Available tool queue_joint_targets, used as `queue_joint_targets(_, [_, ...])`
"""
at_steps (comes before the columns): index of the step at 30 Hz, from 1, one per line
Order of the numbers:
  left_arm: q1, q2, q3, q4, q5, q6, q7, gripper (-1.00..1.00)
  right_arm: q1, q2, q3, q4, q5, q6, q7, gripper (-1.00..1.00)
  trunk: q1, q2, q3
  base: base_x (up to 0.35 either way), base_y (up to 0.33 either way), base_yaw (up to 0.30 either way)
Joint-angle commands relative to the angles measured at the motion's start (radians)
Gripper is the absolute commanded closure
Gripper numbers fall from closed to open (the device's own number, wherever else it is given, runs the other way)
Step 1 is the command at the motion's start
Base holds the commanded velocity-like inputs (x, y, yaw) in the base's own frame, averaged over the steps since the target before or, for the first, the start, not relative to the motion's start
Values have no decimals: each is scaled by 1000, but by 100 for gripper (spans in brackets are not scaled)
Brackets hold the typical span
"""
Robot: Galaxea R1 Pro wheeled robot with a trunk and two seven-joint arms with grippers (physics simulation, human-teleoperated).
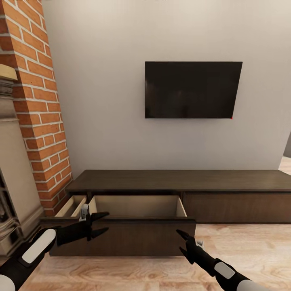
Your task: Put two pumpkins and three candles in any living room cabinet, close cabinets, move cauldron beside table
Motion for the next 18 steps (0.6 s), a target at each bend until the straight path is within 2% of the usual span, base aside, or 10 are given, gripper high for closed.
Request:
queue_joint_targets(1, [-1,1,-2,1,0,1,-5,-100,1,0,7,1,-11,6,2,-100,-4,7,2,0,0,0])
queue_joint_targets(10, [-1,1,2,1,-1,0,-1,-100,8,0,7,2,-12,5,1,-100,-39,70,30,0,0,0])
queue_joint_targets(15, [-1,4,9,1,0,0,-3,-100,8,0,8,3,-12,-13,-3,-100,-39,70,30,0,0,-12])
queue_joint_targets(18, [-1,6,11,1,0,-1,-3,-100,8,-1,7,3,-12,-21,-3,-100,-39,70,28,0,0,-136])
